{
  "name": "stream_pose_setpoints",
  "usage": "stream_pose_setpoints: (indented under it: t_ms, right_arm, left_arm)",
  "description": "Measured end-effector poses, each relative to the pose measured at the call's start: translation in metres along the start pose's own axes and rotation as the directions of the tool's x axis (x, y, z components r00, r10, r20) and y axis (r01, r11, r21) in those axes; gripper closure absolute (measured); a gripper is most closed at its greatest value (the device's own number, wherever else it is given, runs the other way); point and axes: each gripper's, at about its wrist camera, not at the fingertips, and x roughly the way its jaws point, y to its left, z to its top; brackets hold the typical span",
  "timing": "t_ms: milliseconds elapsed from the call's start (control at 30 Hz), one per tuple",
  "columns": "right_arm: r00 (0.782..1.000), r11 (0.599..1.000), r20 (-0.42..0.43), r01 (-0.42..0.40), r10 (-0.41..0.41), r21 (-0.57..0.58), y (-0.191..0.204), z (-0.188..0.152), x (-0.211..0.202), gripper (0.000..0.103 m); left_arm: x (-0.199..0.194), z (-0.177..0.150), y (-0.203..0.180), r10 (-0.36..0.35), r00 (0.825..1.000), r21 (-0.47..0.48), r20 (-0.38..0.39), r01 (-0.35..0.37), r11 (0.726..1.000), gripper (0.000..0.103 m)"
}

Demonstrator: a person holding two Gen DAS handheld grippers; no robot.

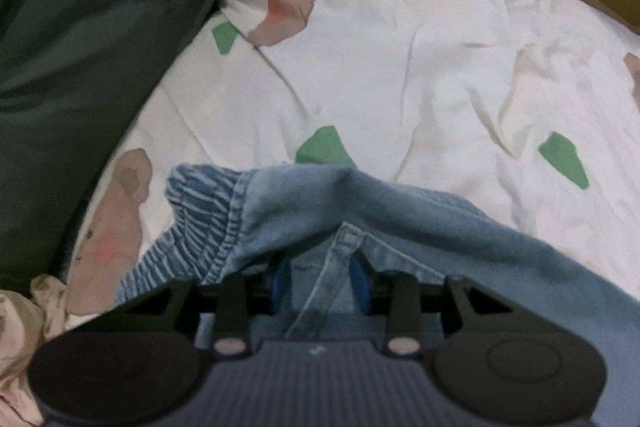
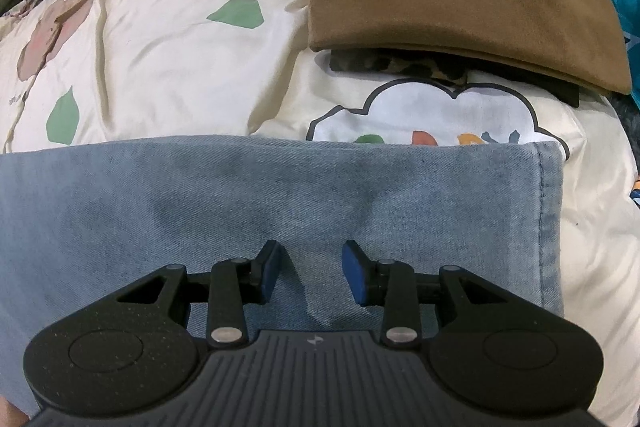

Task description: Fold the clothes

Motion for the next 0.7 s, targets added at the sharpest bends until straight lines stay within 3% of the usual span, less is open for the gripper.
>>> stream_pose_setpoints:
  t_ms: [167, 300, 467, 700]
  right_arm:
    - [1.000, 1.000, -0.007, -0.002, 0.002, 0.004, 0.001, 0.001, 0.001, 0.061]
    - [1.000, 1.000, -0.006, -0.002, 0.002, 0.007, 0.001, -0.001, 0.000, 0.061]
    - [1.000, 1.000, 0.002, -0.001, 0.001, 0.003, 0.002, -0.003, 0.001, 0.061]
    - [1.000, 1.000, 0.000, -0.002, 0.002, -0.006, 0.000, -0.004, -0.001, 0.061]
  left_arm:
    - [-0.028, -0.023, 0.013, -0.004, 1.000, 0.002, 0.022, 0.003, 1.000, 0.066]
    - [-0.034, -0.040, 0.029, 0.002, 1.000, 0.004, -0.004, -0.002, 1.000, 0.066]
    - [-0.019, -0.055, 0.047, 0.011, 0.998, -0.018, -0.065, -0.012, 1.000, 0.067]
    - [0.015, -0.055, 0.039, 0.071, 0.990, 0.015, -0.119, -0.070, 0.997, 0.070]
